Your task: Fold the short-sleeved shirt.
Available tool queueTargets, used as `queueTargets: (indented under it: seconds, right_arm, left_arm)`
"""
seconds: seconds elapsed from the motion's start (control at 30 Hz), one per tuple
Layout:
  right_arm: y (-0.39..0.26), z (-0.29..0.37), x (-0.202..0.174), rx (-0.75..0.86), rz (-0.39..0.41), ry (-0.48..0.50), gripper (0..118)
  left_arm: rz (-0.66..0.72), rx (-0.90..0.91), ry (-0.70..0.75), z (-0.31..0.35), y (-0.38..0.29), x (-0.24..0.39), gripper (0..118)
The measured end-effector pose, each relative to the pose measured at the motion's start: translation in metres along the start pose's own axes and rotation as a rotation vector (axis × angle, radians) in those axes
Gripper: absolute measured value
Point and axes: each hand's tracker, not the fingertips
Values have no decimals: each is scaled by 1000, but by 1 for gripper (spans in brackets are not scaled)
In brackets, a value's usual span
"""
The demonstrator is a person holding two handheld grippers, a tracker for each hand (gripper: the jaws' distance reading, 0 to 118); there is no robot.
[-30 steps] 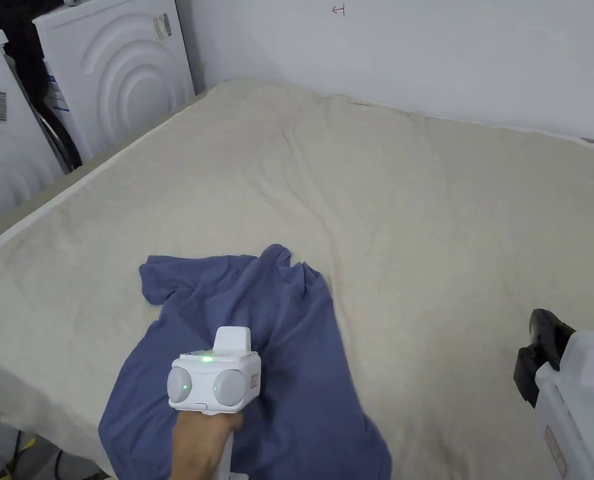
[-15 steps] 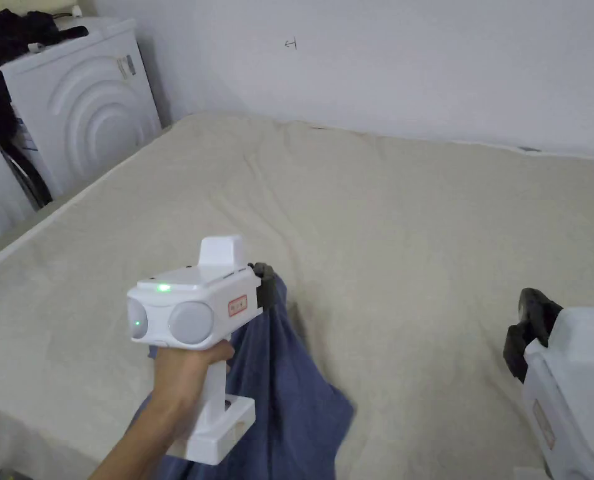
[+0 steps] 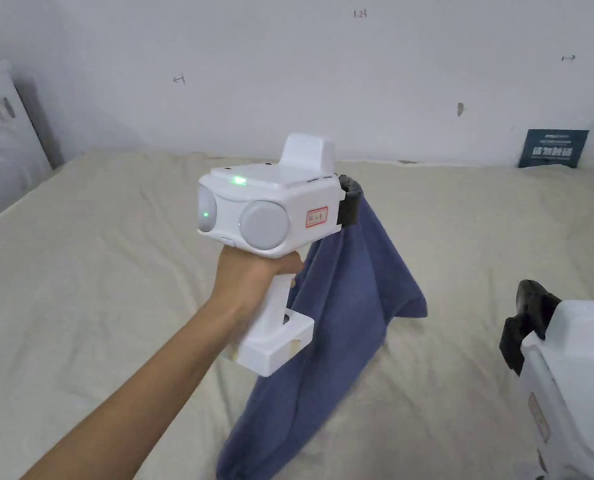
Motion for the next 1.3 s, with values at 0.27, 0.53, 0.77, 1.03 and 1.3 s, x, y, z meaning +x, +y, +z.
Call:
queueTargets:
  seconds: [0.27, 0.53, 0.77, 1.03, 1.3]
  right_arm:
    - [-6, 9, 41, -20, 0, -98, 1]
    - [-19, 4, 46, -58, -10, -116, 1]
    - [-31, -5, 40, -100, -19, -100, 1]
    - [-31, -2, 36, -114, -10, -94, 1]
    - [-13, 11, 29, -66, -15, -89, 1]
  left_arm:
    - [-8, -149, -154, -63, -45, 51, 1]
    - [-40, -478, -130, -111, -171, 52, 1]
    - [-108, -699, -47, -134, -266, 42, 1]
    - [13, -591, -17, -118, -254, 40, 115]
    - [103, -317, 60, -54, -184, 23, 113]
